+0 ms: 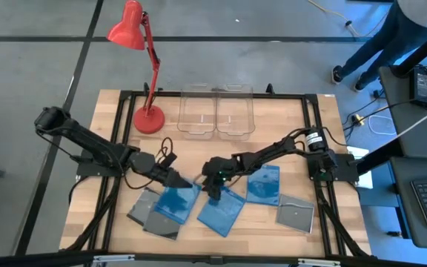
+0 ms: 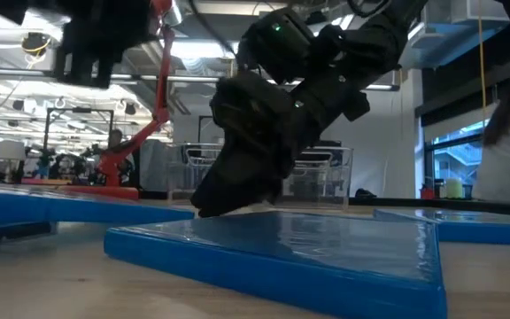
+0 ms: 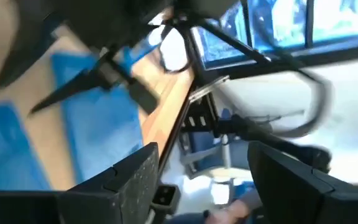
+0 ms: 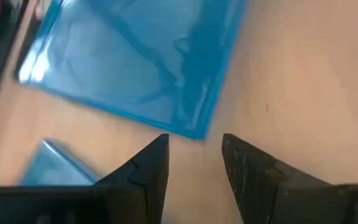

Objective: Pick & place jewel cases by type
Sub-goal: Put the left blue CD case into the left transparent bin

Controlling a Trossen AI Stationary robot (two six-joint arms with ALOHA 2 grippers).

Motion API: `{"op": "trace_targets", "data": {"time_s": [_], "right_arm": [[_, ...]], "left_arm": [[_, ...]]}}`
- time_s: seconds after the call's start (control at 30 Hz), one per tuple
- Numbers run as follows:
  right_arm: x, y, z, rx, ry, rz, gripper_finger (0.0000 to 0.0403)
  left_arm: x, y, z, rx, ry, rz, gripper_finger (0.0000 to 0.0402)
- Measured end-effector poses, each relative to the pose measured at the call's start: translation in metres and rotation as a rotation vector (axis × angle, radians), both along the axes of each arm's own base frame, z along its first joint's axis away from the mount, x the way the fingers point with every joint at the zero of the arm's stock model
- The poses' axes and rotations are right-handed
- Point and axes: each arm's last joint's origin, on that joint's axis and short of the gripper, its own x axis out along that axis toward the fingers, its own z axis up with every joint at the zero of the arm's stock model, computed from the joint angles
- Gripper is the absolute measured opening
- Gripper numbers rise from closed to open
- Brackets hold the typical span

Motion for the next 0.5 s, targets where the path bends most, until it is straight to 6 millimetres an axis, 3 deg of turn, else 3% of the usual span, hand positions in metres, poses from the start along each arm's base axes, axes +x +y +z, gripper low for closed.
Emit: {"op": "trace_targets", "data": {"time_s": [0.1,0.2,0.33,0.5], "right_arm": [[-0.001,0.006,0.013,-0.169,-0.093,0.113,0.0155],[-0.003,0.021,0.029,-0.371,-0.188,0.185,0.0155],[-0.004,0.037,0.038,-0.596,-0.254,0.226,0.0155],[0.001,0.043,0.047,-0.653,-0.286,0.255,0.0155]], "left_arm": [[0.006,-0.001,0.021,0.151,-0.095,-0.023,0.0235],[0.007,-0.003,0.028,0.21,-0.126,-0.066,0.0233],[0.007,-0.004,0.026,0.19,-0.099,-0.098,0.0233],[0.004,-0.007,0.016,0.13,0.008,-0.182,0.0233]]}}
